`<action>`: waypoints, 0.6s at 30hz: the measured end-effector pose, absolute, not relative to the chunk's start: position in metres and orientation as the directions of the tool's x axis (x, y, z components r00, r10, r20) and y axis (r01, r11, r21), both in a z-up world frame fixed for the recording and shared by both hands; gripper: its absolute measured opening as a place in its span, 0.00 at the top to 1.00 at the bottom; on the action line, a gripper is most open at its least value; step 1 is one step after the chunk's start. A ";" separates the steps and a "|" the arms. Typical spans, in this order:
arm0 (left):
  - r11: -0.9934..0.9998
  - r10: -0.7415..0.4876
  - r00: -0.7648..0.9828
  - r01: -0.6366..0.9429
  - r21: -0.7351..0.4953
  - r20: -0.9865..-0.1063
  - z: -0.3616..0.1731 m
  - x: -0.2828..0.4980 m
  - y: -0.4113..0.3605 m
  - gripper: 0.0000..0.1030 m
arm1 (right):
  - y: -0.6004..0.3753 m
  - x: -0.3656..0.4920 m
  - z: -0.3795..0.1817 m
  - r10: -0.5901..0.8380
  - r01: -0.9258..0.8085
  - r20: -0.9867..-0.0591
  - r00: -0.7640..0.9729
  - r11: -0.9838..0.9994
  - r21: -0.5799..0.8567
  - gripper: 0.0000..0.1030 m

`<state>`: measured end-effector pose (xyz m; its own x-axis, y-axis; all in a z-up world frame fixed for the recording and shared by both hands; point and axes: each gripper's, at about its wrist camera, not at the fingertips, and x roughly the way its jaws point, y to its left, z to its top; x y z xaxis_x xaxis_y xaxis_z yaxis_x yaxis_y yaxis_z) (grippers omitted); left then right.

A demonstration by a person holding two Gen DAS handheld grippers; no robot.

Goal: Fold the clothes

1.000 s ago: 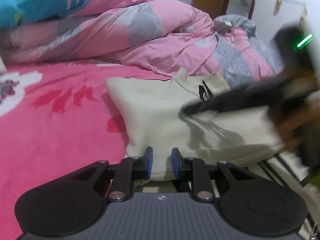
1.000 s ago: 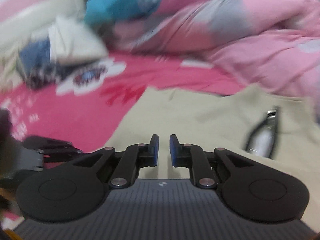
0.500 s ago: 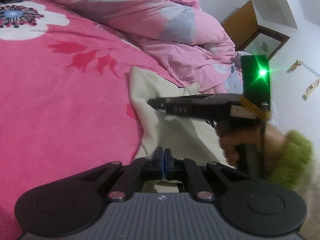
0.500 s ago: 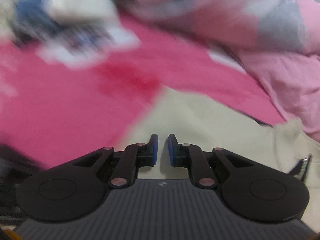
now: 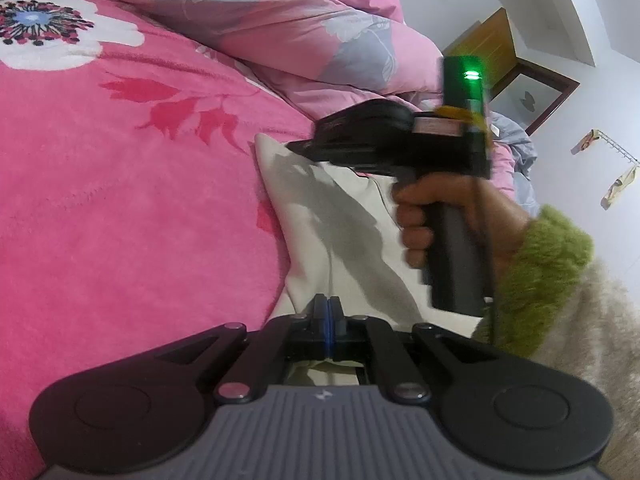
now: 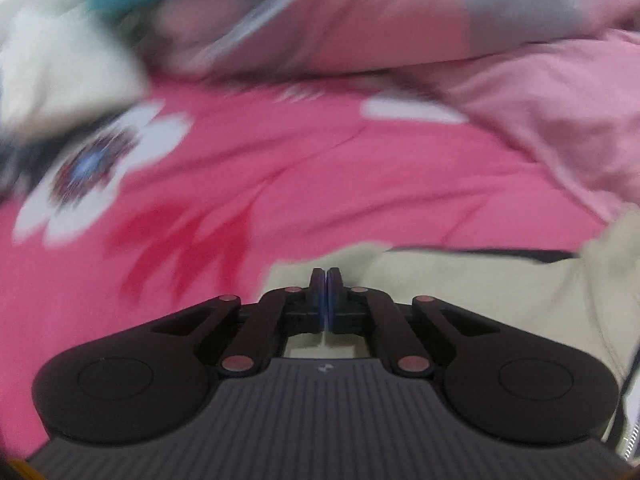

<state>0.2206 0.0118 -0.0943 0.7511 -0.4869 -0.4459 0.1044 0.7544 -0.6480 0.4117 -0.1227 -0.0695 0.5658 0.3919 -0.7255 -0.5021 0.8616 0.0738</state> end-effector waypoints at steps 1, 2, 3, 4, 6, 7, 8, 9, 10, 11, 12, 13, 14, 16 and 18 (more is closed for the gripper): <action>0.753 -0.488 0.751 0.104 -0.649 -0.445 -0.094 0.220 0.012 0.97 | -0.128 0.412 -0.063 0.389 -0.486 -0.719 0.576 0.870 0.082 1.00; 0.752 -0.489 0.750 0.104 -0.650 -0.445 -0.094 0.220 0.012 0.97 | -0.134 0.405 -0.056 0.388 -0.479 -0.714 0.583 0.874 0.084 1.00; 0.751 -0.490 0.750 0.104 -0.652 -0.445 -0.094 0.220 0.012 0.97 | -0.139 0.399 -0.048 0.388 -0.473 -0.708 0.590 0.877 0.086 1.00; 0.750 -0.491 0.749 0.104 -0.653 -0.444 -0.094 0.220 0.013 0.97 | -0.146 0.388 -0.038 0.390 -0.467 -0.699 0.599 0.880 0.091 0.98; 0.748 -0.493 0.748 0.103 -0.656 -0.445 -0.094 0.220 0.013 0.97 | -0.170 0.359 -0.017 0.410 -0.440 -0.676 0.613 0.887 0.139 0.97; 0.748 -0.493 0.748 0.103 -0.655 -0.445 -0.094 0.220 0.013 0.97 | -0.184 0.344 -0.007 0.422 -0.421 -0.663 0.618 0.890 0.174 0.97; 0.749 -0.493 0.747 0.102 -0.655 -0.446 -0.094 0.220 0.013 0.97 | -0.204 0.334 0.002 0.428 -0.394 -0.658 0.620 0.895 0.211 0.97; 0.750 -0.492 0.747 0.102 -0.654 -0.447 -0.094 0.220 0.013 0.97 | -0.224 0.322 0.007 0.424 -0.359 -0.654 0.626 0.902 0.241 0.97; 0.751 -0.492 0.746 0.103 -0.652 -0.449 -0.093 0.220 0.012 0.97 | -0.244 0.310 0.012 0.420 -0.322 -0.651 0.633 0.907 0.271 0.97; 0.753 -0.490 0.747 0.103 -0.650 -0.450 -0.093 0.220 0.012 0.97 | -0.262 0.300 0.012 0.390 -0.280 -0.652 0.651 0.921 0.271 0.97; 0.755 -0.488 0.747 0.104 -0.647 -0.451 -0.093 0.220 0.012 0.97 | -0.280 0.291 0.013 0.358 -0.237 -0.653 0.668 0.934 0.269 0.97; 0.757 -0.487 0.748 0.104 -0.645 -0.451 -0.093 0.220 0.012 0.97 | -0.297 0.286 0.010 0.327 -0.192 -0.659 0.678 0.943 0.271 0.97; 0.759 -0.486 0.749 0.105 -0.643 -0.451 -0.093 0.220 0.011 0.97 | -0.313 0.282 0.004 0.287 -0.143 -0.668 0.686 0.954 0.262 0.97; 0.758 -0.486 0.750 0.106 -0.644 -0.449 -0.094 0.221 0.011 0.97 | -0.348 0.278 -0.010 0.208 -0.041 -0.690 0.693 0.967 0.251 0.96; 0.754 -0.490 0.749 0.108 -0.648 -0.446 -0.094 0.222 0.012 0.97 | -0.390 0.280 -0.031 0.128 0.074 -0.730 0.671 0.969 0.237 0.96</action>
<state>0.2219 0.0117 -0.0942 0.7490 -0.4901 -0.4459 0.1079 0.7542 -0.6477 0.2801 -0.3895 -0.0308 0.6710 0.1277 -0.7304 0.0739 0.9687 0.2372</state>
